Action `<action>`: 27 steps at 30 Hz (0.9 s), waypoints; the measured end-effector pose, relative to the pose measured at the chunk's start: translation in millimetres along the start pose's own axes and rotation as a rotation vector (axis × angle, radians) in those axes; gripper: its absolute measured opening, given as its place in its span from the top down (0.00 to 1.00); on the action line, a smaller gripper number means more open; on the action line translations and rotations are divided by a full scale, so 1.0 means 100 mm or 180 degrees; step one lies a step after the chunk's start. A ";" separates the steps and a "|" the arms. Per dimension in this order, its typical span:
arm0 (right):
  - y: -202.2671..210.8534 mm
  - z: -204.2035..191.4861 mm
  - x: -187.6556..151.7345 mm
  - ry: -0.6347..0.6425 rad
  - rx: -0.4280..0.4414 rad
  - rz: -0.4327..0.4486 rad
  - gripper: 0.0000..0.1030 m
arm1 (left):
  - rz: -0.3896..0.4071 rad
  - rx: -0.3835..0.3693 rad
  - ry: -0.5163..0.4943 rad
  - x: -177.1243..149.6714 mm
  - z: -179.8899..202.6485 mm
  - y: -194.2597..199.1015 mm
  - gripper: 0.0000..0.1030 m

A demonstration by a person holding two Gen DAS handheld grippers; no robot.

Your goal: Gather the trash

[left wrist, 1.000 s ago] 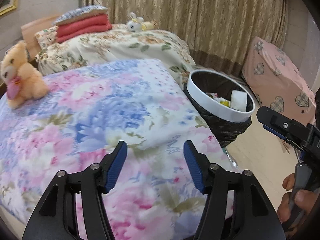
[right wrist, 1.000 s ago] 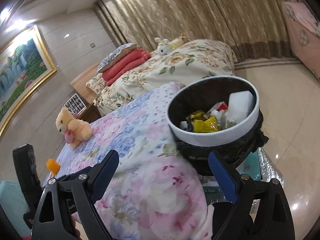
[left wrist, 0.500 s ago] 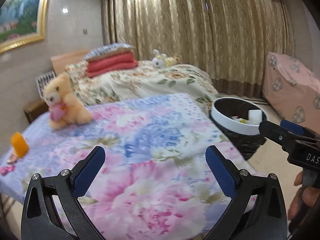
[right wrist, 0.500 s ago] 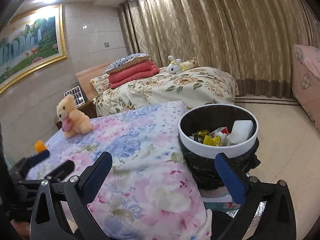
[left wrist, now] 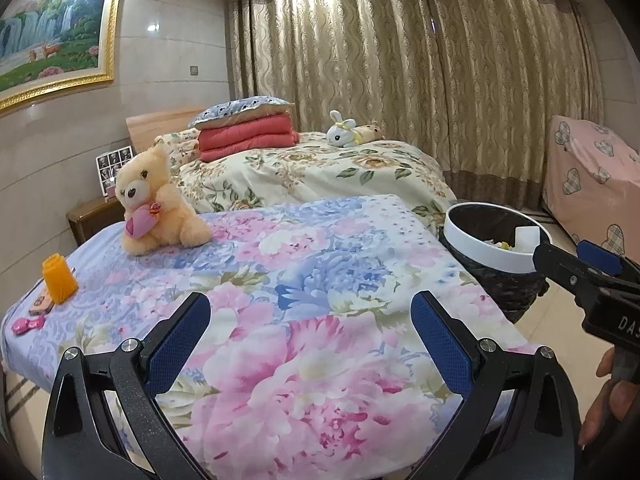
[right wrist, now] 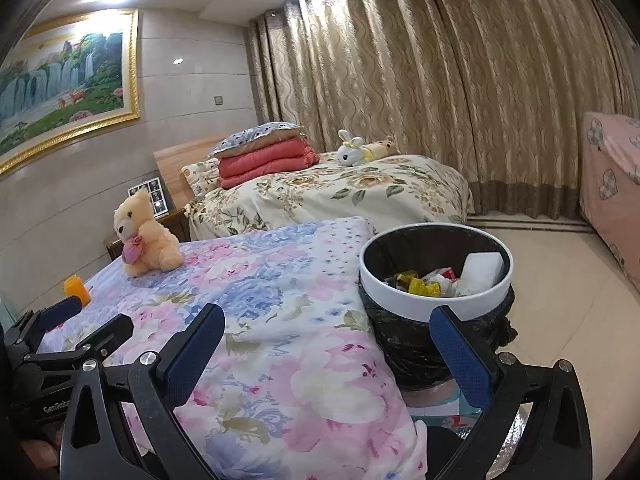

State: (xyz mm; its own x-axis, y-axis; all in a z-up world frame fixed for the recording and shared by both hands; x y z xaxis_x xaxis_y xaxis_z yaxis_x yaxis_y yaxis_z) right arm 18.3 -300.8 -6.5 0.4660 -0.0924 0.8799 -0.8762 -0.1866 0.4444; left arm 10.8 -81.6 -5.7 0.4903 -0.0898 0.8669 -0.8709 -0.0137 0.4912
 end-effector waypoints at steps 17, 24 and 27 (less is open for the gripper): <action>-0.01 -0.11 -0.03 0.0051 0.0028 -0.0018 0.00 | -0.0019 -0.0058 0.0015 -0.04 -0.01 0.02 0.00; 0.00 -0.11 -0.03 0.0044 0.0017 -0.0019 0.00 | -0.0034 -0.0047 0.0061 -0.04 -0.03 0.02 0.00; 0.00 -0.10 -0.03 0.0035 0.0019 -0.0017 0.00 | -0.0031 -0.0050 0.0087 -0.04 -0.05 0.02 0.00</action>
Point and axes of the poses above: each gripper's, at about its wrist camera, not at the fingertips, and y roughly against the way its jaws point, z to its right, x to its top, the point moved 1 cm from there along -y, roughly the way its jaws point, and after that the axes turned 6 degrees about -z, right-handed, at the moved point
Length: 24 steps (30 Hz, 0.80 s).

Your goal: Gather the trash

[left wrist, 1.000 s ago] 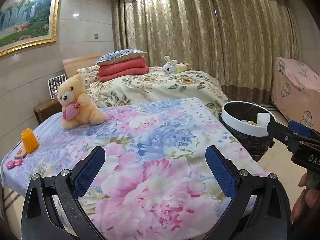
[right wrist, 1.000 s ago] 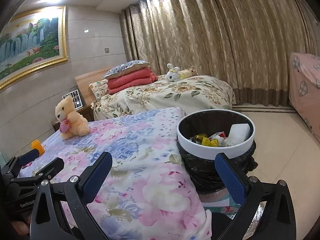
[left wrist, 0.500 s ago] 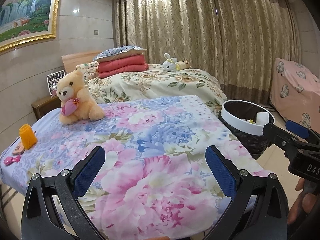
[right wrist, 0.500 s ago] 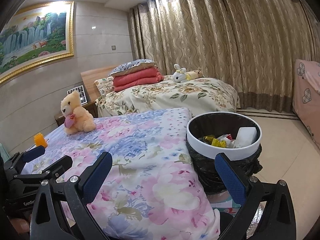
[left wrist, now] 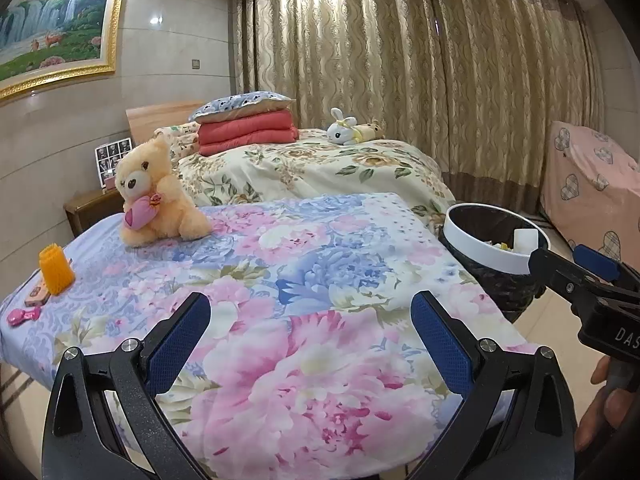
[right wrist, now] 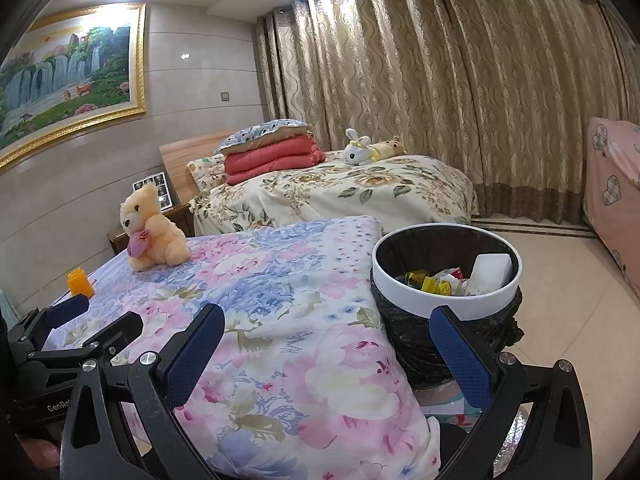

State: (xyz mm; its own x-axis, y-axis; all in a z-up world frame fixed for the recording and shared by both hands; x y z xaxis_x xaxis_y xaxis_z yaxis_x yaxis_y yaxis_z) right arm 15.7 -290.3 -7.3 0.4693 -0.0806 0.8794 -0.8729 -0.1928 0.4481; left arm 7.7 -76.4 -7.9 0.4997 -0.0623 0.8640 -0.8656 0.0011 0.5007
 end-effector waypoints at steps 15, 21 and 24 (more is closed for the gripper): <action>0.02 0.01 0.01 -0.0014 0.0005 0.0008 0.00 | -0.0027 -0.0050 0.0029 0.00 -0.02 -0.01 0.00; 0.02 0.01 0.01 -0.0012 0.0004 0.0007 0.00 | -0.0025 -0.0054 0.0027 0.00 -0.02 -0.01 0.00; 0.02 0.01 0.02 -0.0013 0.0007 0.0009 0.00 | -0.0030 -0.0057 0.0023 0.00 -0.01 -0.02 0.00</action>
Point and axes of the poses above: each gripper's, at about its wrist camera, not at the fingertips, and y roughly against the way its jaws point, z to its right, x to its top, the point moved 1 cm from there along -y, roughly the way its jaws point, and after that the axes turned 6 degrees about -z, right-handed, at the moved point
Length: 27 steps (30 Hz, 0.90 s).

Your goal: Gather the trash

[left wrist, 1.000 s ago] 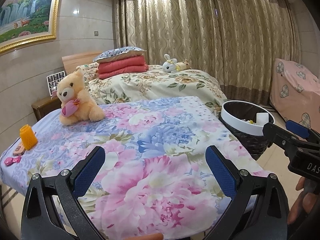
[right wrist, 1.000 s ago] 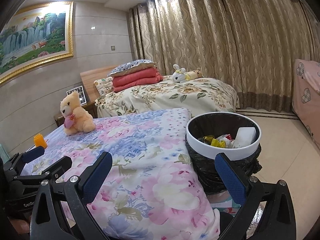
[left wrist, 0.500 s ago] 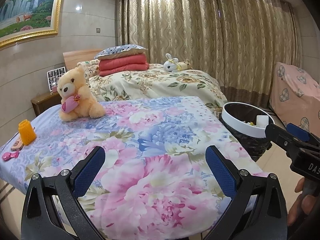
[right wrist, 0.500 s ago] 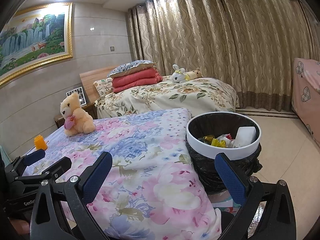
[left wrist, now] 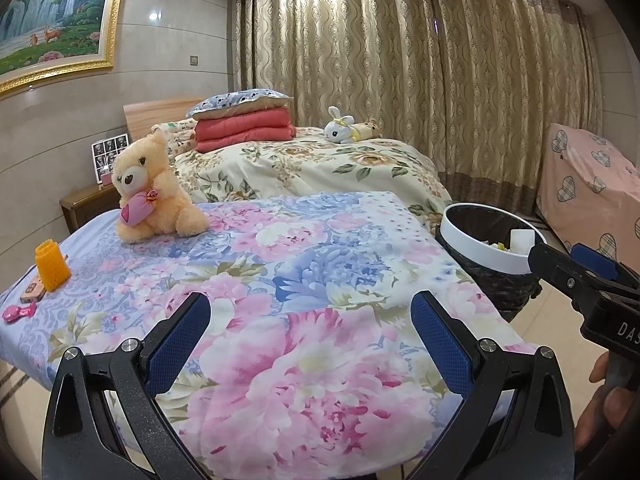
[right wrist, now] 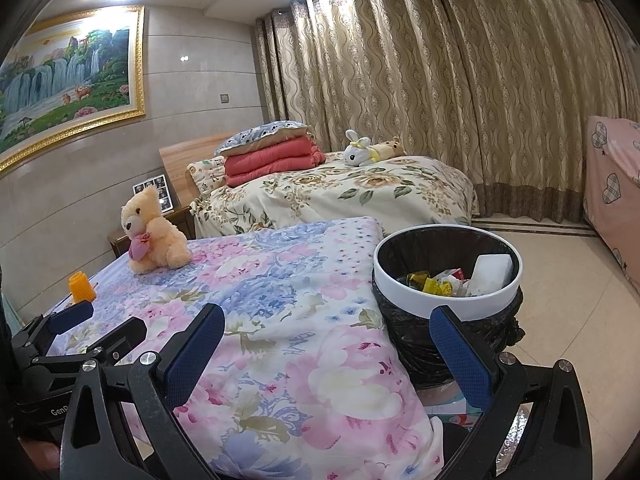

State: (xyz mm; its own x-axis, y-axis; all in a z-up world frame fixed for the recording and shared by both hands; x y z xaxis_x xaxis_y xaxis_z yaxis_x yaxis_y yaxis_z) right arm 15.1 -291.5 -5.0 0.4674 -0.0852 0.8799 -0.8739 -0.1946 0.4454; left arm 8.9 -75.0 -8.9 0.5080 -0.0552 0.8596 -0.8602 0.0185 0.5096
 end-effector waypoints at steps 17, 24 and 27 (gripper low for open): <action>0.01 -0.01 0.01 -0.0004 0.0006 0.0002 0.00 | -0.0003 -0.0009 -0.0003 0.00 0.01 0.00 0.00; 0.01 -0.01 0.01 -0.0007 0.0007 -0.0004 0.00 | -0.0005 -0.0012 -0.0003 0.00 0.01 0.00 0.00; 0.01 -0.01 0.01 -0.0006 0.0009 -0.0003 0.00 | -0.0008 -0.0016 -0.0009 -0.01 0.02 -0.01 0.00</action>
Point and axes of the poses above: each gripper's, at about its wrist camera, not at the fingertips, and y roughly against the way its jaws point, z to its right, x to its top, the point moved 1 cm from there along -y, roughly the way its jaws point, and after that the axes turned 6 degrees about -z, right-handed, at the moved point
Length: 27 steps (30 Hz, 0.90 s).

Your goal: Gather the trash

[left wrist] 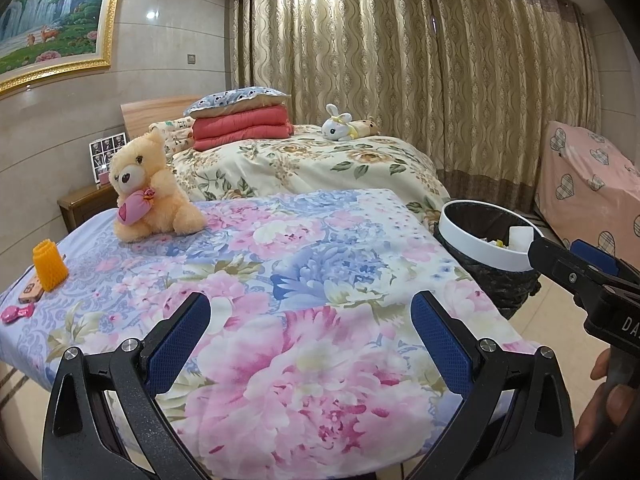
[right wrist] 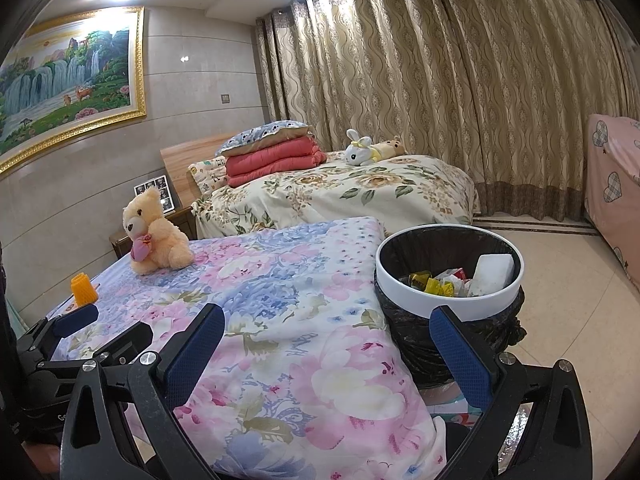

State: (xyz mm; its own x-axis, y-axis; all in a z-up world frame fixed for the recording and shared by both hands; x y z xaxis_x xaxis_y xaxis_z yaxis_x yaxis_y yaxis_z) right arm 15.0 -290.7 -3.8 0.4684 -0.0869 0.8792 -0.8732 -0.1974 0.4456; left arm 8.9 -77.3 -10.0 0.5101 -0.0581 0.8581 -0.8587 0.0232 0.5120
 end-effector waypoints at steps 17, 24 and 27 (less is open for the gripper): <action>0.00 -0.01 -0.01 -0.0014 -0.0004 -0.0012 0.00 | -0.0016 -0.0008 -0.0006 -0.02 0.01 -0.01 0.00; 0.01 -0.03 -0.01 -0.0021 -0.0006 -0.0018 0.00 | -0.0019 -0.0014 -0.0009 -0.02 0.01 -0.02 0.00; 0.00 -0.03 -0.03 -0.0029 -0.0003 -0.0026 0.00 | -0.0021 -0.0015 -0.0011 -0.02 0.01 -0.02 0.00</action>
State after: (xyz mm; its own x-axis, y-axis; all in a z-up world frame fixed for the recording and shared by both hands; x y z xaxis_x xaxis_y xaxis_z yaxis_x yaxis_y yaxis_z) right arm 13.8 -287.5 -5.7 0.4768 -0.0942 0.8739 -0.8694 -0.1973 0.4531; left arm 9.4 -78.2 -13.1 0.5156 -0.0618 0.8546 -0.8550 0.0276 0.5179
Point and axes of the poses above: each gripper's, at about its wrist camera, not at the fingertips, and y roughly against the way its jaws point, z to its right, x to its top, the point moved 1 cm from there along -y, roughly the way its jaws point, and after that the axes turned 6 degrees about -z, right-handed, at the moved point
